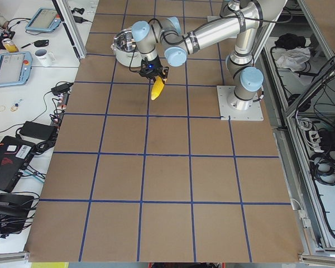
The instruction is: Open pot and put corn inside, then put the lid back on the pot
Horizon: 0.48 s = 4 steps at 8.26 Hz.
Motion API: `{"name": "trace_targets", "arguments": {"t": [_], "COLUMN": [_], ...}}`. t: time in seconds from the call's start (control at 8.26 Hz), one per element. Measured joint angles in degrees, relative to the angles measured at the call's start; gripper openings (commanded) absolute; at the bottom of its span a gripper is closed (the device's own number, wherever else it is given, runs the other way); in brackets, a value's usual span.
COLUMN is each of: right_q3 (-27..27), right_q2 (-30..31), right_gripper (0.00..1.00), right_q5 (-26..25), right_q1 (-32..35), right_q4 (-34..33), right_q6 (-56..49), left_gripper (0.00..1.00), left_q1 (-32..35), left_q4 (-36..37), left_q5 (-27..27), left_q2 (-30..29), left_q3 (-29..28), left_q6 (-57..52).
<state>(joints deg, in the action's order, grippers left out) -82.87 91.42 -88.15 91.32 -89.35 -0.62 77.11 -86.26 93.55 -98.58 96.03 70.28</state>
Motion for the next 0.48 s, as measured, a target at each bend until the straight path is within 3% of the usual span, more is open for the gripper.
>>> {"name": "trace_targets", "arguments": {"t": [0.48], "right_q3": [0.0], "right_q2": [0.0], "right_gripper": [0.5], "right_q5": [0.0], "right_q1": [0.0], "right_q4": [-0.1], "right_q6": [-0.2], "left_gripper": [0.0], "left_q1": [10.6], "left_q4": [-1.3], "left_q5": [-7.0], "left_q2": [-7.0], "left_q3": [-18.9], "left_q6": [15.9]}}
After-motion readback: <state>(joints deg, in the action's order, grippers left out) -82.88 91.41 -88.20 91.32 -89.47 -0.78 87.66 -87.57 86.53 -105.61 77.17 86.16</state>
